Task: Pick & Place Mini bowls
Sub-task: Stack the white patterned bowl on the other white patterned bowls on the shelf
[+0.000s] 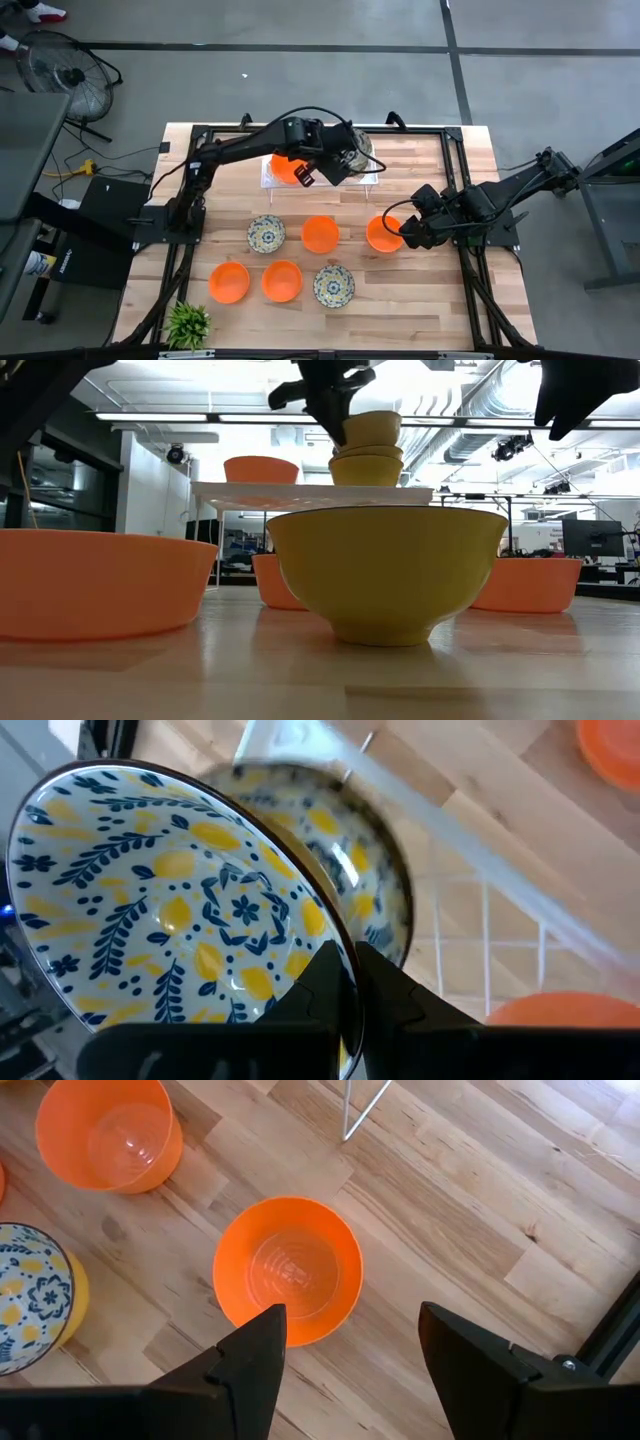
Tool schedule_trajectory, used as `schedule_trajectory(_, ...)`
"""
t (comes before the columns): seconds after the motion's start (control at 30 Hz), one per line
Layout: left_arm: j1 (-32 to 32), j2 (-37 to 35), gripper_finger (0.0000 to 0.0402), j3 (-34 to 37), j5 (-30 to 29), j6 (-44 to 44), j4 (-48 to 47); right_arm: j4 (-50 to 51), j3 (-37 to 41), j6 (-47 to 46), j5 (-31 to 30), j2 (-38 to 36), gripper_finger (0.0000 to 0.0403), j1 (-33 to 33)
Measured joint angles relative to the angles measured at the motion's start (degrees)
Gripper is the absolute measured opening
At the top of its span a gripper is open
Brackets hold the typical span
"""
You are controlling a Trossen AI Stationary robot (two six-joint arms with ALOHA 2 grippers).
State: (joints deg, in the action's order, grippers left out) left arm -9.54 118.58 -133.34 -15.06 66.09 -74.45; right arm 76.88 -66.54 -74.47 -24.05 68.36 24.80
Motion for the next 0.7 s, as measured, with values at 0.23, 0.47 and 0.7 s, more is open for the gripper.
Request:
schedule_trajectory(0.23, -1.45, 0.0, 0.0005, 0.0, 1.07, -0.33, -0.26, -0.01, 0.0, 0.19, 0.0, 0.0, 0.0216, 0.0)
schedule_trajectory(0.47, -1.32, 0.06, 0.0005, 0.0, 2.48, -0.33, -0.36, -0.02, 0.0, 0.19, 0.0, 0.0, 0.0216, 0.0)
schedule_trajectory(0.7, -1.3, 1.83, 0.0005, 0.02, 2.49, -0.31, -2.62, -0.04, 0.0, 0.23, 0.01, 0.02, 0.0216, 0.0)
